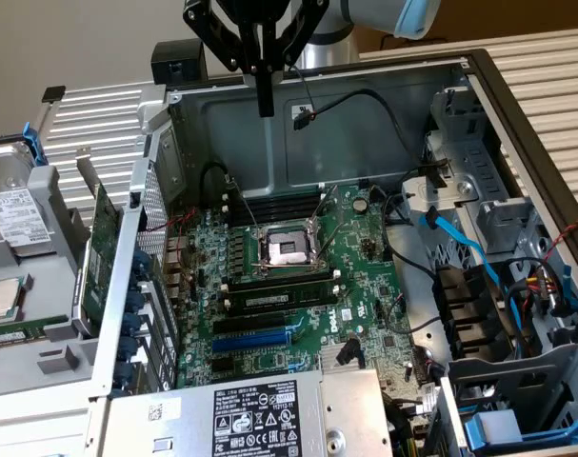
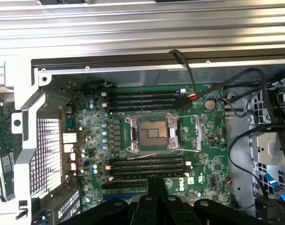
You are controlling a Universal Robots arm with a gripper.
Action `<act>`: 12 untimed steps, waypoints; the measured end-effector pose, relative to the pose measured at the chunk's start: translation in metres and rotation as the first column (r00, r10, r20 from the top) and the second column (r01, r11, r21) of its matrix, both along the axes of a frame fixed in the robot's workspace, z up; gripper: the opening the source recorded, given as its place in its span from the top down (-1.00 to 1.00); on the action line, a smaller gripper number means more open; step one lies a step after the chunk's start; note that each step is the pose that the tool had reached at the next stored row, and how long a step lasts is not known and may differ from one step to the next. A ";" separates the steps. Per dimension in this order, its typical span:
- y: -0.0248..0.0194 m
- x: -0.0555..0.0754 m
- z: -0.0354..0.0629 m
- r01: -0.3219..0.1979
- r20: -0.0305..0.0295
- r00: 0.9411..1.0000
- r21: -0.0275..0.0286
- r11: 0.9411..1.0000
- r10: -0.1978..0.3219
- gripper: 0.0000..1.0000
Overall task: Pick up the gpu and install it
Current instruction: 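Reach for the gpu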
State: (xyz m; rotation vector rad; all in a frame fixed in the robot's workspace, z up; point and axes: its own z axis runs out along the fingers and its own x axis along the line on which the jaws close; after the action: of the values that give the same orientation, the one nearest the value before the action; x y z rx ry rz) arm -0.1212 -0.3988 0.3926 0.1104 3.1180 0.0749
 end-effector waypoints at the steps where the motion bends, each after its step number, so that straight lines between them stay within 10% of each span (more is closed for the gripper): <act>1: 0.0000 0.000 0.0000 0.000 0.000 1.000 0.000 1.000 0.000 0.79; 12: 0.0000 -0.006 0.0000 0.000 0.000 1.000 0.000 1.000 0.000 0.79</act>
State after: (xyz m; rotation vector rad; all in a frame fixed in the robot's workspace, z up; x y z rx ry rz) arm -0.1270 -0.3988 0.3927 0.1104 3.1180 0.0748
